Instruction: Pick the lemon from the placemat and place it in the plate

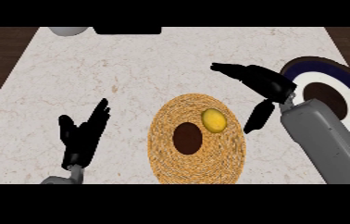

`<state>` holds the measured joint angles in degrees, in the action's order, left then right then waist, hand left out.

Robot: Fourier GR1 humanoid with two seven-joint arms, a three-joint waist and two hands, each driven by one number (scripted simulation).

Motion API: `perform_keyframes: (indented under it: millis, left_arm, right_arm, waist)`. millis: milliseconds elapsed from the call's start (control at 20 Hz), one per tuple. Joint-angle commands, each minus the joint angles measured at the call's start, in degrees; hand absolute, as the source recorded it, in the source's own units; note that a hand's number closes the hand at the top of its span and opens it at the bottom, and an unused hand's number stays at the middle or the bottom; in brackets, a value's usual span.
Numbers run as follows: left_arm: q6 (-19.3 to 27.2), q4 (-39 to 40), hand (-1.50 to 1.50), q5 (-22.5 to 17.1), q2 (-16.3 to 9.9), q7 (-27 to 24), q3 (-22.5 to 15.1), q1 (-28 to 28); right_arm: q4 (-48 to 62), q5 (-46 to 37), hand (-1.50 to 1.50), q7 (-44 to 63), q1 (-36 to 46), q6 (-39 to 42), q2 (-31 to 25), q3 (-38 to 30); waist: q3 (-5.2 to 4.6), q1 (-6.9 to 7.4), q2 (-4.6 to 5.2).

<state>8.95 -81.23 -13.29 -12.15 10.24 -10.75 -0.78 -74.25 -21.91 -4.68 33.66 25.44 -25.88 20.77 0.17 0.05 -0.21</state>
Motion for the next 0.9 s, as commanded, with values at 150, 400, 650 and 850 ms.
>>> perform_keyframes:
  millis: [150,400,650,850]
  left_arm:
    - [-0.4,-3.3,0.00,1.4,1.3,3.9,0.1,0.4]
    - [-3.2,0.4,0.00,1.1,1.0,2.1,3.3,1.1]
    - [-2.9,-1.3,0.00,2.8,2.7,1.5,2.2,2.2]
    - [-2.4,-0.9,0.00,4.9,3.6,2.3,2.5,0.6]
  right_arm:
    - [-2.5,-4.2,-1.50,1.6,-3.9,3.6,4.5,0.0]
    - [-4.5,-8.3,-1.50,0.9,-6.8,3.1,6.5,-1.6]
    - [-4.0,-14.3,-1.50,3.1,-6.1,2.0,7.3,-1.9]
    - [-2.0,-19.2,-1.50,4.0,-6.1,0.5,10.8,-1.3]
  waist:
    - [-0.17,0.09,0.18]
    - [-0.17,0.09,0.21]
    - [-0.17,0.18,0.21]
    - [-0.17,0.16,0.21]
